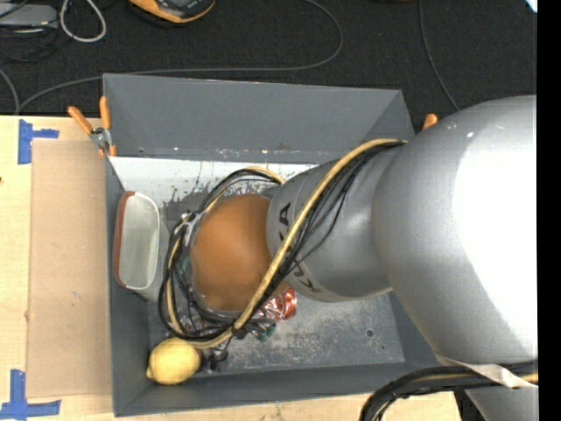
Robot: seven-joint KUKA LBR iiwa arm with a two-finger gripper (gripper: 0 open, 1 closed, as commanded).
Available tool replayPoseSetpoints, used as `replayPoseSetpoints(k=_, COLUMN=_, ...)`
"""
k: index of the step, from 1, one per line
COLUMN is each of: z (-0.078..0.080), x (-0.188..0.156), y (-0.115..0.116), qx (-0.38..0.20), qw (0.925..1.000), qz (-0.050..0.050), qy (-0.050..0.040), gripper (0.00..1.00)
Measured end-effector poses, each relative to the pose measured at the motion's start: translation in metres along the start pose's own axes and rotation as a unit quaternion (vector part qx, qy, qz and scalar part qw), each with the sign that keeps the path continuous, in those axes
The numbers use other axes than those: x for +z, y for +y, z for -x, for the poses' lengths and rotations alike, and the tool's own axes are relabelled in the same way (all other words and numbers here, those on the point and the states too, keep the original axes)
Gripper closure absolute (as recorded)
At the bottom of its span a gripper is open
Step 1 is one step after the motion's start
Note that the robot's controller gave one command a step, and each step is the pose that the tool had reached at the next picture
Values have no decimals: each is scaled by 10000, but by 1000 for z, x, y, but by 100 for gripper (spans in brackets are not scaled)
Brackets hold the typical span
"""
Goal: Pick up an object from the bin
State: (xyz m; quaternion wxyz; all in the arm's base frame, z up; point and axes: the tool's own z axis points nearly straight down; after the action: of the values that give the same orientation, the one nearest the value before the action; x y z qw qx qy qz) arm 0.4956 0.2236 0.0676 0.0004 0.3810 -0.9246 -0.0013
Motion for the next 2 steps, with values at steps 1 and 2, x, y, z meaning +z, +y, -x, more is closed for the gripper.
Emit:
replayPoseSetpoints(k=1, z=0, x=0, y=0, qx=6, qw=10000, qz=1, qy=-1, gripper=100)
replayPoseSetpoints(k=2, z=15, x=-3, y=19, qx=-55, qw=10000, qz=12, qy=2, gripper=100)
